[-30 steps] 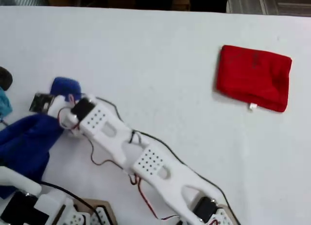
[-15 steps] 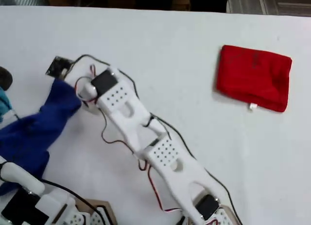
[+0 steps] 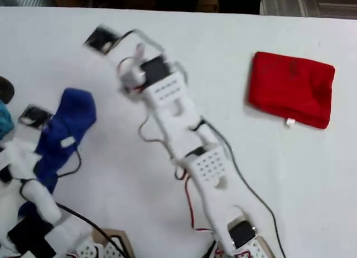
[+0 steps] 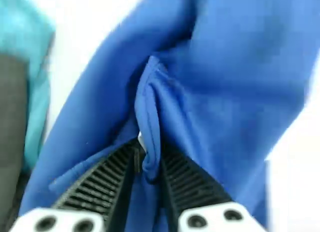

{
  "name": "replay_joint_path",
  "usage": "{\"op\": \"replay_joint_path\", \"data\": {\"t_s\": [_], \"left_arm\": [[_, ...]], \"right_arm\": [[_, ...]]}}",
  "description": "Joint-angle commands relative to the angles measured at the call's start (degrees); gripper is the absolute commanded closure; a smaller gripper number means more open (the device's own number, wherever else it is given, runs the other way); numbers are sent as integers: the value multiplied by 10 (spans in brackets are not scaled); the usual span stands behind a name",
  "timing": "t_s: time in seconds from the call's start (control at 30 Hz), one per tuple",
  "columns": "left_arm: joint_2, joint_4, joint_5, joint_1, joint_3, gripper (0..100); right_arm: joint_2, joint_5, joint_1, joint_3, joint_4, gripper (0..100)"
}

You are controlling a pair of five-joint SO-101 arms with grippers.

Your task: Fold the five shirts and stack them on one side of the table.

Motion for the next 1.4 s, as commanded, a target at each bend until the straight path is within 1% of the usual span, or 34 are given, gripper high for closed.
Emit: {"op": "replay_joint_path", "data": {"t_s": [0.0,0.1,0.23,0.37,0.47,0.57,0.73,0.8,0.87,0.97,1.07,1.13,1.23,1.37], "left_arm": [[-61,72,113,140,-70,976],[-105,140,179,266,-141,976],[-144,199,231,416,-231,976],[-156,222,264,527,-333,976],[-155,236,301,585,-428,976],[-155,241,327,629,-523,976],[-154,241,328,673,-643,976],[-154,241,327,673,-650,976],[-153,265,326,658,-649,976],[-144,312,325,619,-625,975],[-135,345,312,545,-563,975],[-135,343,263,490,-490,975],[-135,320,166,402,-366,975],[-136,256,63,278,-219,975]], "right_arm": [[-77,-40,95,-4,15,978],[-96,-72,179,-4,15,978],[-103,-74,272,-4,15,978],[-101,-74,334,-4,15,978],[-101,-74,365,-4,15,978],[-101,-74,385,-4,15,978],[-101,-74,396,-4,15,978],[-101,-74,396,-4,15,978],[-101,-75,393,-4,15,978],[-101,-76,392,-4,15,978],[-101,-76,392,-4,15,977],[-101,-76,392,-4,15,977],[-104,-76,391,-4,15,966],[-107,-76,380,4,15,876]]}}
